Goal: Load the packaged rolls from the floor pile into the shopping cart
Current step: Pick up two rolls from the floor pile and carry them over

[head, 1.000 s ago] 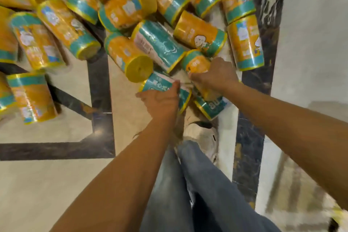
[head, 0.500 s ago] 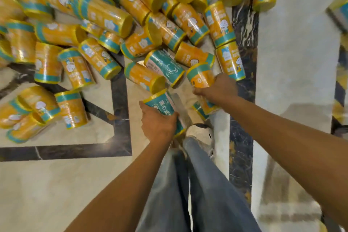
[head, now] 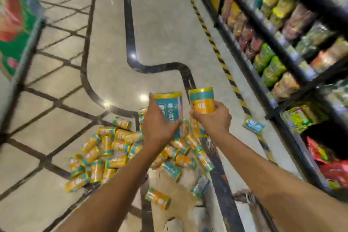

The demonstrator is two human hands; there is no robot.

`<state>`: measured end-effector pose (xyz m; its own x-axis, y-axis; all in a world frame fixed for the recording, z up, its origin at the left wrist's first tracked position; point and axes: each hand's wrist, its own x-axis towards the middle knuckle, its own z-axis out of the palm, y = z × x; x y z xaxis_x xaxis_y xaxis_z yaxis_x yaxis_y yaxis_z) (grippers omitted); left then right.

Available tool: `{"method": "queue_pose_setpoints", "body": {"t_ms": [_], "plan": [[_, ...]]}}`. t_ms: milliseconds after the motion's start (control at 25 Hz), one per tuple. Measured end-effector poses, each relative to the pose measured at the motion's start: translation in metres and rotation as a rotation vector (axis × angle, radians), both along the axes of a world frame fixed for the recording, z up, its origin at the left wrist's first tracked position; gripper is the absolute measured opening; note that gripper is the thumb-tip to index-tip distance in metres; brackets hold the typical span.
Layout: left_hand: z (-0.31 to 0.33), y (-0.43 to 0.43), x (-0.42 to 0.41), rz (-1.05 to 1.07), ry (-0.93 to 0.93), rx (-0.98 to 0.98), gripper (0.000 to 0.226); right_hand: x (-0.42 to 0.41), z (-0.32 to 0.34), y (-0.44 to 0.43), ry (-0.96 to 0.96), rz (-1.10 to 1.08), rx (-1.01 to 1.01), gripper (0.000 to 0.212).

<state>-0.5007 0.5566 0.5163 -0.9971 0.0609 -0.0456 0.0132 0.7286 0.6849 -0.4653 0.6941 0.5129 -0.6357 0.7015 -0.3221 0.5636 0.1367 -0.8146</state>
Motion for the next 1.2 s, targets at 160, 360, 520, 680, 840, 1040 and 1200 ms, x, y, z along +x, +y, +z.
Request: {"method": "queue_pose_setpoints", "body": {"t_ms": [160, 360, 520, 680, 840, 1040, 1200], "plan": [[0.143, 0.045, 0.000, -0.161, 0.160, 0.099, 0.103, 0.023, 0.139, 0.041, 0.252, -0.132, 0.073, 0.040], [0.261, 0.122, 0.054, -0.421, 0.308, 0.192, 0.087, 0.121, 0.255, 0.102, 0.415, -0.348, 0.182, 0.032], [0.317, 0.188, 0.137, -0.666, 0.358, 0.256, 0.091, 0.241, 0.305, 0.149, 0.471, -0.582, 0.284, 0.036], [0.336, 0.235, 0.243, -0.889, 0.370, 0.250, 0.104, 0.364, 0.319, 0.164, 0.462, -0.773, 0.334, 0.040], [0.331, 0.260, 0.354, -1.126, 0.388, 0.107, 0.111, 0.479, 0.317, 0.152, 0.420, -0.950, 0.350, 0.035], [0.301, 0.286, 0.448, -1.375, 0.316, 0.007, 0.118, 0.572, 0.306, 0.143, 0.370, -1.165, 0.370, 0.034], [0.257, 0.305, 0.484, -1.555, 0.242, -0.207, 0.118, 0.627, 0.291, 0.141, 0.286, -1.339, 0.401, 0.035]]}}
